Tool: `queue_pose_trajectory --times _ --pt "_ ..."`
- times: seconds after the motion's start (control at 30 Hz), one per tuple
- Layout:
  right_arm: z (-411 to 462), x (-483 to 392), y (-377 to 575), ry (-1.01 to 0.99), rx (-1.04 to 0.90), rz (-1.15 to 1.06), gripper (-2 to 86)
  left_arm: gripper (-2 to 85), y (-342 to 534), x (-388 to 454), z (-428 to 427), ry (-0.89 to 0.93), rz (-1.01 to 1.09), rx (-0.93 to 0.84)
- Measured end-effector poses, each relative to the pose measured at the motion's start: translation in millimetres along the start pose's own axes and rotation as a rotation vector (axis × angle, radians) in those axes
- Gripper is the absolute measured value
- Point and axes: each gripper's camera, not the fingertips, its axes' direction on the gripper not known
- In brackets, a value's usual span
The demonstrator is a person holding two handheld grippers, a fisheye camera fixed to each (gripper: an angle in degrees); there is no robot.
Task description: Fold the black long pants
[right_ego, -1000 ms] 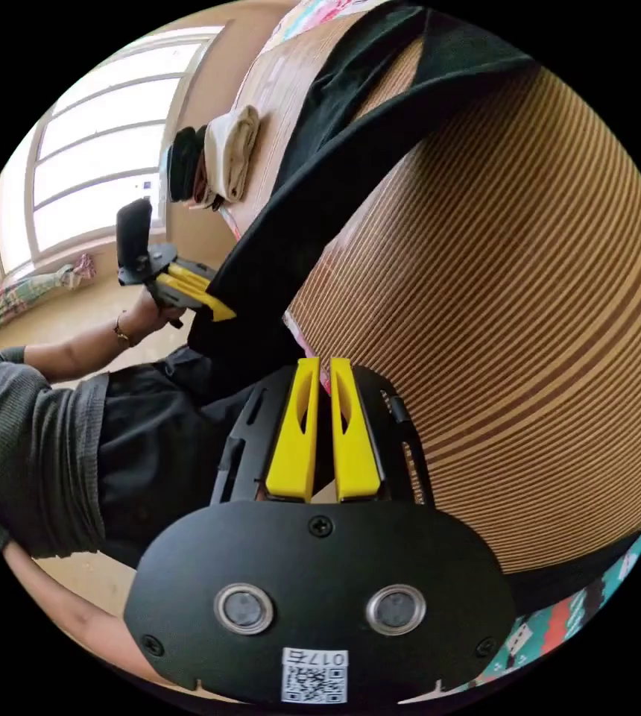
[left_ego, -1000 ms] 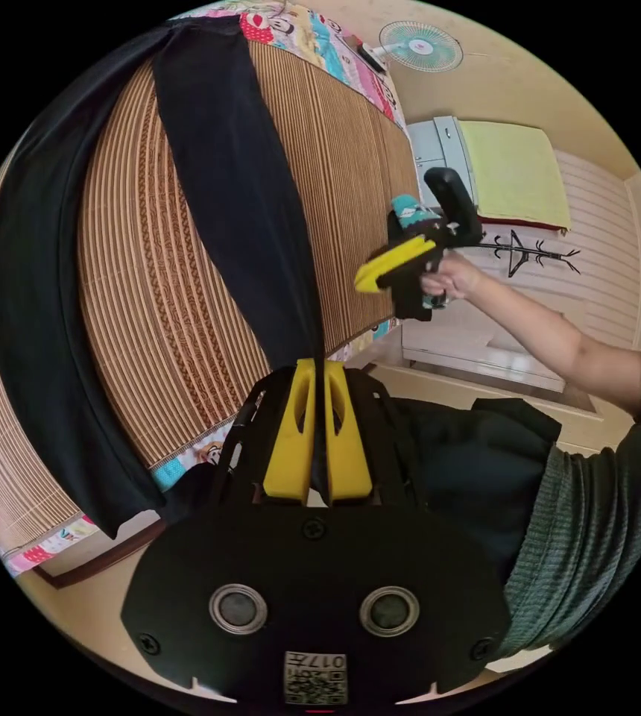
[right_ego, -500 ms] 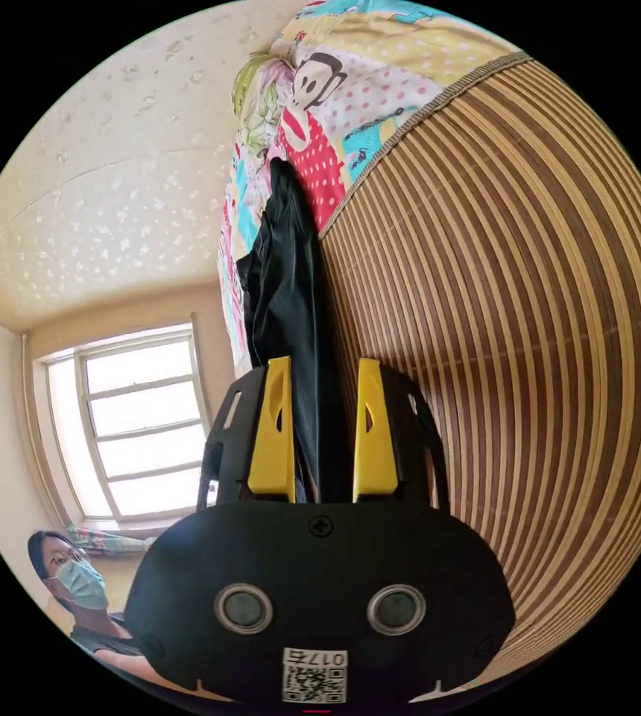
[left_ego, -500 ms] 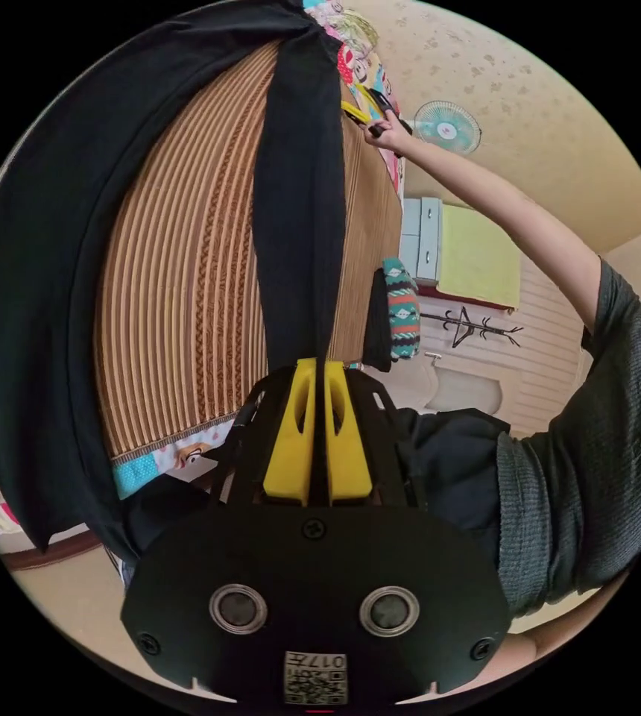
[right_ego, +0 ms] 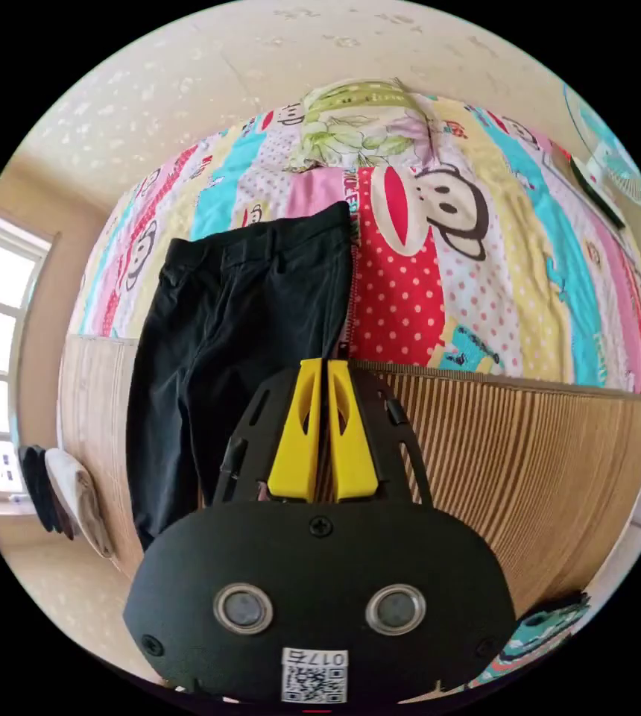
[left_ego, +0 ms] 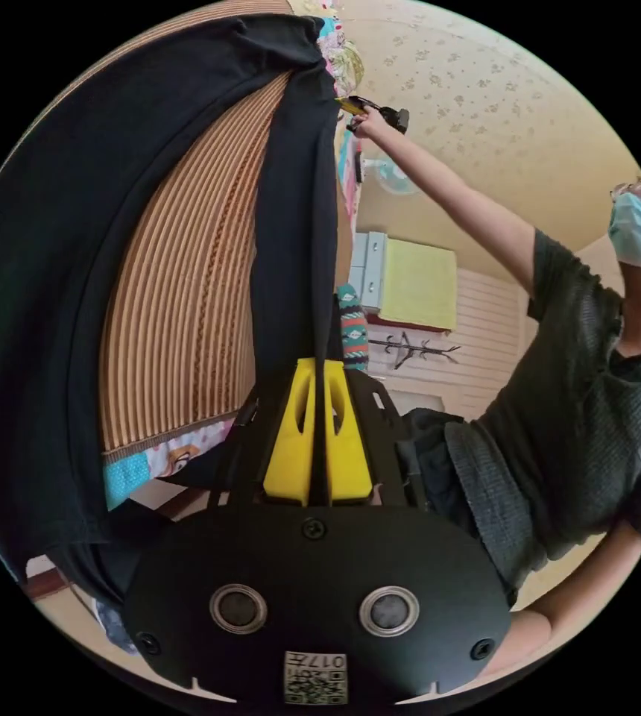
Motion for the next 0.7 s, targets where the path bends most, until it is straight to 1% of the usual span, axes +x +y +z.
queue_pose_trajectory --times 0.03,0.07,0.13,0.2,0.27,0.33,0.4,0.5,0.63,0.7 --pt "-15 -43 -2 0.095 0.046 -0.102 1.6 -1.0 6 -1 -12 0.063 -0.002 0.042" --pt "-26 -83 -4 0.163 0.090 -0.179 1.5 -0.9 9 -1 -18 0.077 -0.002 0.058" --pt "-33 -137 -10 0.209 0.118 -0.248 1.4 -0.9 19 -2 -46 0.078 0.004 0.113" --pt "-22 -185 -21 0.209 0.087 -0.291 1.5 -0.9 27 -8 -71 0.030 -0.022 0.173" --pt "5 -235 -31 0.141 0.081 -0.322 2.0 -0.8 34 -12 -97 -0.032 -0.054 0.254" --pt "34 -257 -36 0.108 0.037 -0.342 2.9 -0.6 42 -14 -122 -0.149 -0.092 0.302" --pt "60 -263 -33 0.111 -0.016 -0.295 4.3 -0.2 50 -15 -136 -0.232 -0.108 0.319" --pt "74 -246 5 0.052 0.015 -0.264 6.0 2.4 60 -19 -146 -0.314 -0.145 0.285" --pt "71 -189 114 -0.077 0.000 -0.344 7.5 6.8 58 3 -145 -0.489 -0.132 0.240" --pt "66 -156 170 -0.137 -0.045 -0.347 7.3 8.3 52 18 -148 -0.537 -0.104 0.236"
